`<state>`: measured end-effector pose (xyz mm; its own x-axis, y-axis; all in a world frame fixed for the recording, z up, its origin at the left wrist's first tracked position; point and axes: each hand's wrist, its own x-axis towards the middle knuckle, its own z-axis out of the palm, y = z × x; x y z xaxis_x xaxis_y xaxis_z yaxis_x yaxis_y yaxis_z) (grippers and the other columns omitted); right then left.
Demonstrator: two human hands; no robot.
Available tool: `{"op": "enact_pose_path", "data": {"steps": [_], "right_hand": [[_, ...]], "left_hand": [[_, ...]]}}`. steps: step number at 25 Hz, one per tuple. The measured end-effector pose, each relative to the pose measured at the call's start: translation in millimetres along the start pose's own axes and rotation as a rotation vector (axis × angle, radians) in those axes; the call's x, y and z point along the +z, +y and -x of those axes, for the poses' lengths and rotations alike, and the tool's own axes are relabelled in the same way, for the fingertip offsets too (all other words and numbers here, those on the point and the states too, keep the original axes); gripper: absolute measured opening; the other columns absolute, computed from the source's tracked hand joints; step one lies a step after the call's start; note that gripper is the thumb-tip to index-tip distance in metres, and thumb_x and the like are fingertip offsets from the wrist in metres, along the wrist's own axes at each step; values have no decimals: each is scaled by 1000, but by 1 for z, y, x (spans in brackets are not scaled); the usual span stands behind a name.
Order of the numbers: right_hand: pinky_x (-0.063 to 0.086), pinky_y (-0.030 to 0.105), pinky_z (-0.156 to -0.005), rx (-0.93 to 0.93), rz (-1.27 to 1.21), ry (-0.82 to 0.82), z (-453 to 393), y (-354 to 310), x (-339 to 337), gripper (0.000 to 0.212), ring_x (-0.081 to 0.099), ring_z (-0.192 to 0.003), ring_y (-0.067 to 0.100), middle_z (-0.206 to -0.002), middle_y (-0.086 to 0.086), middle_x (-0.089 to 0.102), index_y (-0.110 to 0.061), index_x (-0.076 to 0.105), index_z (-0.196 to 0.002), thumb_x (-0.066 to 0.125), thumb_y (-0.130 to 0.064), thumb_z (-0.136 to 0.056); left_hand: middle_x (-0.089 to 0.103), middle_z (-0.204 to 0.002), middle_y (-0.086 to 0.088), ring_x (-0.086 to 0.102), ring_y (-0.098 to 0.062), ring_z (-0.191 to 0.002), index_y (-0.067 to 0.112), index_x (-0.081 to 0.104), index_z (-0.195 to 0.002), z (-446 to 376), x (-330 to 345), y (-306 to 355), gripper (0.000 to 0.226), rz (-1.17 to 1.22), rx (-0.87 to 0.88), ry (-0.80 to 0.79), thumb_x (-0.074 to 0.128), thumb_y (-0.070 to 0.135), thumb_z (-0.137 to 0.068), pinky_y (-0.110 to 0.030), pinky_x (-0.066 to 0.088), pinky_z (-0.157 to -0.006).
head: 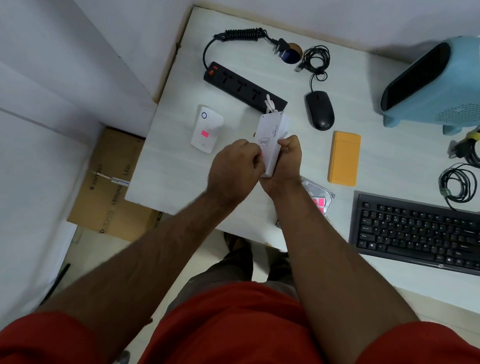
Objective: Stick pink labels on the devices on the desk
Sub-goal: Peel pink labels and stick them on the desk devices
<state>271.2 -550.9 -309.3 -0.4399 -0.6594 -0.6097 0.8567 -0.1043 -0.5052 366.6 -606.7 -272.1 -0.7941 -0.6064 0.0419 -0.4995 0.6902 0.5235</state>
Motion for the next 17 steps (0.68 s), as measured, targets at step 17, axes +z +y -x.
{"op": "enact_pose_path", "data": {"steps": [17], "right_hand": [[46,34,-72,-11,-97,42,8,-7,-2,49,51,-87,25,-104,13,53,-13,52,-127,28,-30,-89]], "left_hand": [[58,-99,-16,57,-30,-90,5,62,-127,24,15,6,52,237,-81,29,28,19,-90,-39,55,-77]]}}
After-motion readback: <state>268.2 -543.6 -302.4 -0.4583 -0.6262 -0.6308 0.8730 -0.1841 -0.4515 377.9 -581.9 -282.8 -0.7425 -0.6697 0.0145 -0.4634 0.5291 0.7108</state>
